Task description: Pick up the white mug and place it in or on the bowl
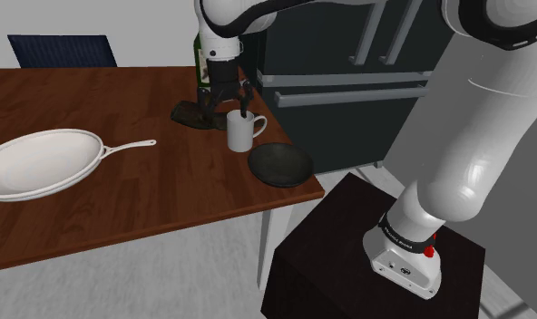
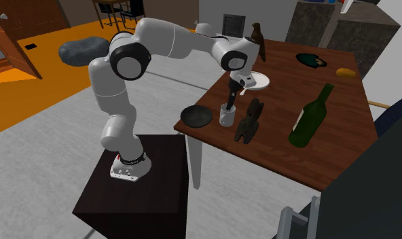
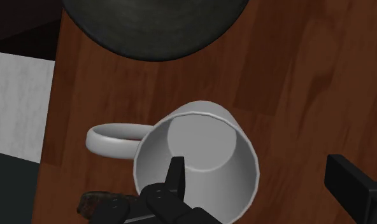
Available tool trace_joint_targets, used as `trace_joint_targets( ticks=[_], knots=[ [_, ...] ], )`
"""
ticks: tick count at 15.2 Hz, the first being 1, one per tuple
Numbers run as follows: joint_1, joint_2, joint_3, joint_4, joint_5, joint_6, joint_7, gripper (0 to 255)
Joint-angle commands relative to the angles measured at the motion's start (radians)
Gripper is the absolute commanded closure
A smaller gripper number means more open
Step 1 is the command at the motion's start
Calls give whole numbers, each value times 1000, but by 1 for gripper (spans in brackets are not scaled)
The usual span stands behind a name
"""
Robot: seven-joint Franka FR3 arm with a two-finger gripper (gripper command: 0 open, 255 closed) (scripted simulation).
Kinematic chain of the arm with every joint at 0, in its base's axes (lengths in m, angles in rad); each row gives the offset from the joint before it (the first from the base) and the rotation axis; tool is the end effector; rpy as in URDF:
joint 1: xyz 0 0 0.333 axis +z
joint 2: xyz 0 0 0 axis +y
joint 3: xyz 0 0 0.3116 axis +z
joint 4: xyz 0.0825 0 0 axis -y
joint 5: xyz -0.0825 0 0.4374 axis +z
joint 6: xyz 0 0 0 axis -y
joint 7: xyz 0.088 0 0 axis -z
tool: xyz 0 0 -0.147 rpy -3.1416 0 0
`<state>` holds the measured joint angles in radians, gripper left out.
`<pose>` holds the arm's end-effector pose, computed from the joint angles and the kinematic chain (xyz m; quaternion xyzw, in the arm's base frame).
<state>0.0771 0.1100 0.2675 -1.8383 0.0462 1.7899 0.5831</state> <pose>0.5795 0.2112 0.3927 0.9885 -0.1249 -0.0854 0.0018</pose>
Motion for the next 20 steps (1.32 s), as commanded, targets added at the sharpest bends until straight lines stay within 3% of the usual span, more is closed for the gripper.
trace_joint_targets(
  ticks=[1,3,11,12,20],
  knots=[
    [0,0,0,-32,1,32,-1,0],
    [1,2,1,-64,1,67,-1,0],
    [1,2,1,-64,1,66,-1,0],
    [1,2,1,-64,1,66,-1,255],
    [1,2,1,-64,1,66,-1,255]
  ],
)
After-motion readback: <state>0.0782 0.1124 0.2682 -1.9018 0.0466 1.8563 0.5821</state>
